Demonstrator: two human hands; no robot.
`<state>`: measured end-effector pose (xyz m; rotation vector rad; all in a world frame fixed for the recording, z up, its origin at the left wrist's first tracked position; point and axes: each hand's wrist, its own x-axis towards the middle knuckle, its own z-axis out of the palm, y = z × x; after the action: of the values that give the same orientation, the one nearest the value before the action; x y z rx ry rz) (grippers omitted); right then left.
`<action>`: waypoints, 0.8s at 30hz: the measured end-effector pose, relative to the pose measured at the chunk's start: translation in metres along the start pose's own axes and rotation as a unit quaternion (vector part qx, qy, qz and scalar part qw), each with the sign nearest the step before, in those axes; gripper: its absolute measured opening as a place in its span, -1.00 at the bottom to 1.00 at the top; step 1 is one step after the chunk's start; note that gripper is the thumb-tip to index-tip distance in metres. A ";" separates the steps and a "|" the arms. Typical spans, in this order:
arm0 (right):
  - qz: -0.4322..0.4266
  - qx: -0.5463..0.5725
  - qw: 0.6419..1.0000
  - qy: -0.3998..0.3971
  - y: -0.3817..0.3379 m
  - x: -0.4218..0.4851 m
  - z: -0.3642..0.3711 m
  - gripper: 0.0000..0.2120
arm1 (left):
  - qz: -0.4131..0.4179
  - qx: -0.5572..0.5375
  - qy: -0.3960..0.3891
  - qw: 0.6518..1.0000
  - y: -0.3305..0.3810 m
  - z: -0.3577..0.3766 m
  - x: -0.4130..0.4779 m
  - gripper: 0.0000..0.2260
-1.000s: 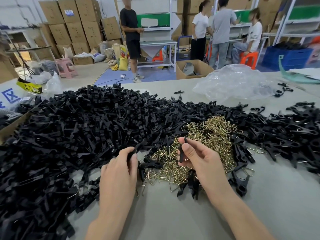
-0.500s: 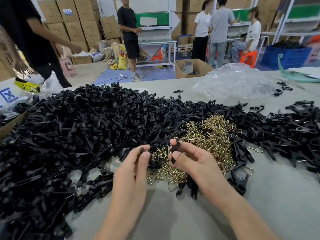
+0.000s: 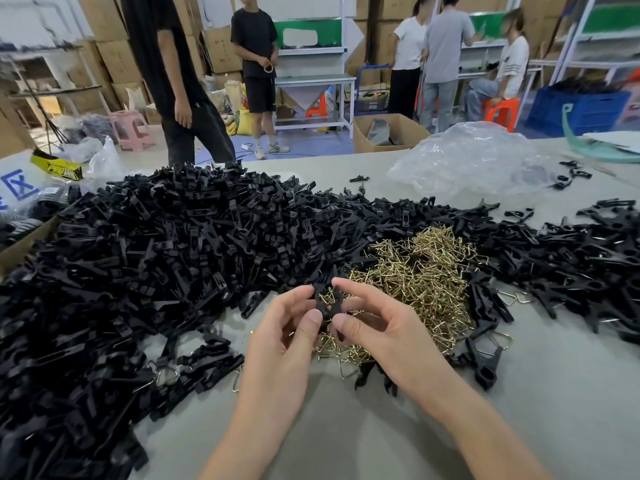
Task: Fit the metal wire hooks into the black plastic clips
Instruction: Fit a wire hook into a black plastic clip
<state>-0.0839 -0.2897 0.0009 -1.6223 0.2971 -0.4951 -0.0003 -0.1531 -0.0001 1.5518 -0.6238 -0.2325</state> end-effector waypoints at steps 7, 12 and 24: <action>-0.010 -0.013 1.000 -0.010 0.003 0.000 -0.001 -0.58 | -0.008 0.006 -0.004 1.000 0.000 0.000 0.000 -0.80; -0.018 -0.011 1.000 -0.008 0.005 0.001 0.000 -0.59 | -0.006 0.016 -0.013 1.000 0.001 -0.003 -0.001 -0.81; -0.030 0.010 0.999 -0.006 0.000 0.000 -0.002 -0.74 | 0.014 0.014 -0.025 0.999 0.005 -0.003 -0.003 -0.79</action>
<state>-0.0847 -0.2921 0.0006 -1.6187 0.2349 -0.5311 -0.0024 -0.1491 0.0044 1.5677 -0.6915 -0.2422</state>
